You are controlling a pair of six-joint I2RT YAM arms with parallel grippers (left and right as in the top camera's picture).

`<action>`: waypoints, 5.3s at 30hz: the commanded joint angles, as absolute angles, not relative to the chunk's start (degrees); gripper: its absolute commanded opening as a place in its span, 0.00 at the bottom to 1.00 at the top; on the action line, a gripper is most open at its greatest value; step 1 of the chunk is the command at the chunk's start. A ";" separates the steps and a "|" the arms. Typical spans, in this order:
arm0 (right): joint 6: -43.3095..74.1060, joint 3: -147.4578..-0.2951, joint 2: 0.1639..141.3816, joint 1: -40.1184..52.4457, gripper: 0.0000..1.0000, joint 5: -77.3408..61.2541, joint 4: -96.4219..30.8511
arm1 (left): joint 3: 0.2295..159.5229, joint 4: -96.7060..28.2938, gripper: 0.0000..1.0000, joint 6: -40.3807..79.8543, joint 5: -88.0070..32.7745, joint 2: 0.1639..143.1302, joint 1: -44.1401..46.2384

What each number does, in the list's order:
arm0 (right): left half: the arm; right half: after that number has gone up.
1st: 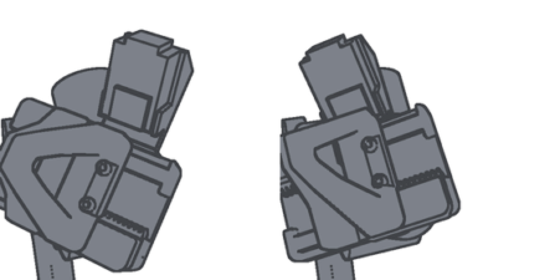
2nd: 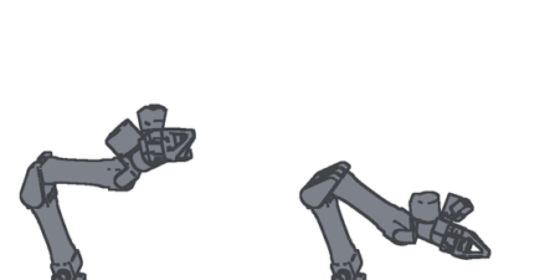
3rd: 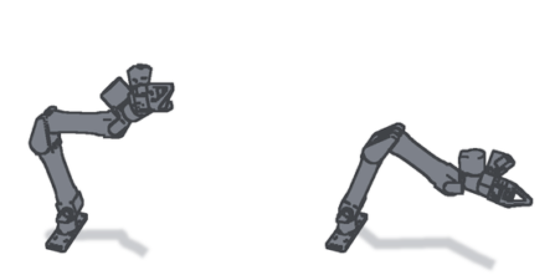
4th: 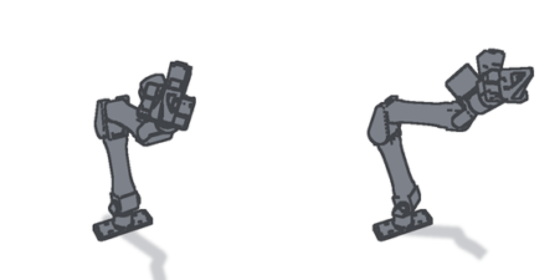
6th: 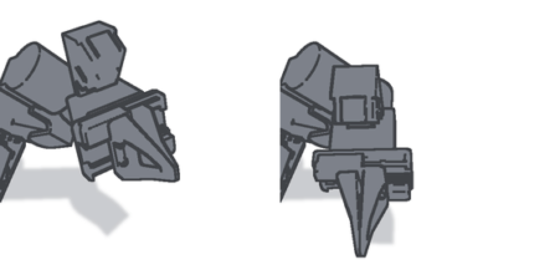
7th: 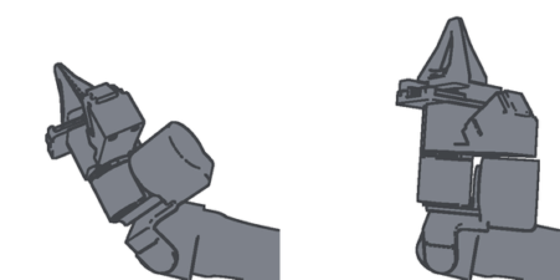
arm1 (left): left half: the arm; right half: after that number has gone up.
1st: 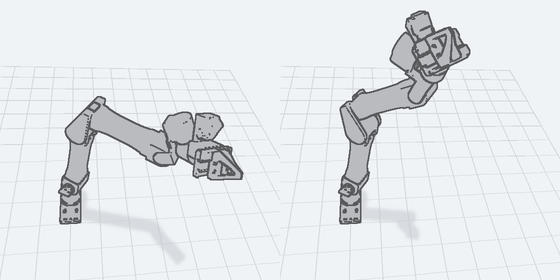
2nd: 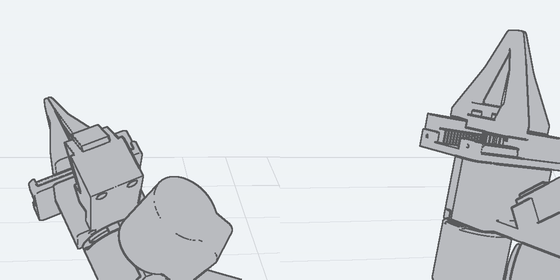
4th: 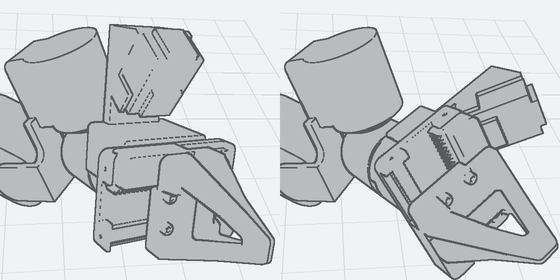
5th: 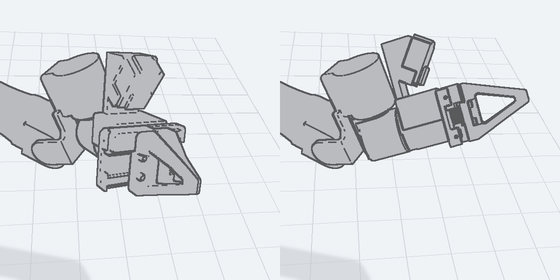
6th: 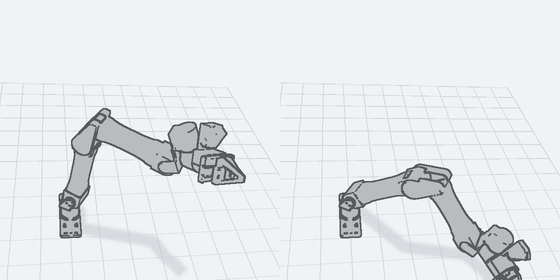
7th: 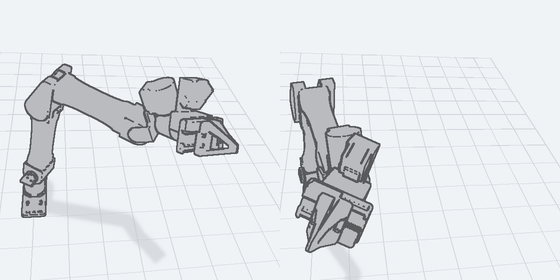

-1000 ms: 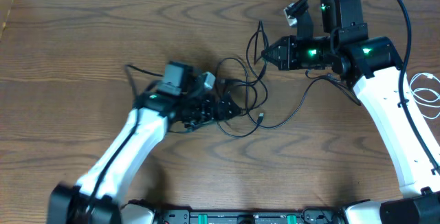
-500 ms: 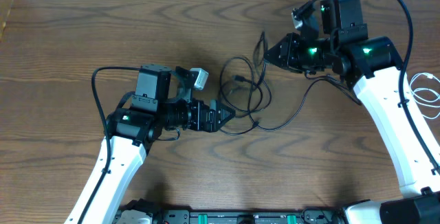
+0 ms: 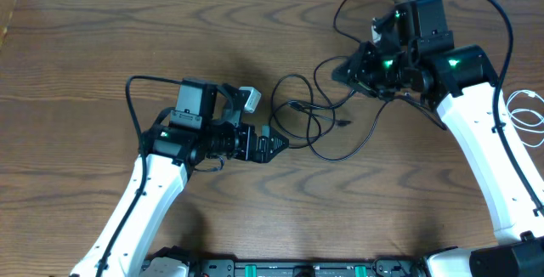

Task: Untangle cables

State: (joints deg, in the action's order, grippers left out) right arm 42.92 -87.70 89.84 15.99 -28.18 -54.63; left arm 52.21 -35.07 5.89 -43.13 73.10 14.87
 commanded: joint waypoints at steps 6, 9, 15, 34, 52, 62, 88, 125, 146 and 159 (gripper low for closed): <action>37.06 -86.59 89.76 16.23 0.29 -17.30 -55.48 | 51.44 -35.35 0.99 4.73 -42.61 77.06 14.87; 33.32 -85.01 90.02 16.38 0.31 -17.26 -55.02 | 51.44 -35.33 0.99 4.73 -42.52 78.48 14.85; 23.18 -81.17 90.02 19.20 0.55 -17.26 -52.77 | 51.42 -35.31 0.99 14.90 -33.08 82.13 14.85; 12.58 -65.34 90.17 30.11 0.74 -10.46 -36.56 | 51.42 -25.80 0.99 21.78 -32.29 98.96 14.92; 12.58 -54.52 90.17 30.11 0.41 -10.44 -25.54 | 51.42 -24.10 0.99 26.02 -29.76 103.20 16.99; 12.62 -54.52 90.17 30.09 0.01 -10.46 -26.46 | 51.42 -24.36 1.00 31.55 -15.40 103.20 22.98; 13.04 -56.29 56.38 24.73 0.01 -17.06 -22.44 | 47.83 -23.22 0.99 33.76 -2.72 103.33 25.58; 3.64 -56.25 39.33 24.25 0.01 5.67 -20.29 | 47.83 -23.22 0.99 33.74 -2.72 103.33 25.58; 11.14 -56.25 45.58 24.25 0.01 -1.30 -27.05 | 50.68 -28.14 0.98 30.70 -3.86 93.65 25.43; 11.18 -56.25 45.60 24.25 0.01 -7.22 -26.61 | 50.72 -26.68 0.98 30.72 -2.83 63.94 25.43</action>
State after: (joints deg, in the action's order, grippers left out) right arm 10.28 -55.16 46.00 24.60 -4.89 -26.85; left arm 50.22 -27.24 31.29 -3.51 68.07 25.69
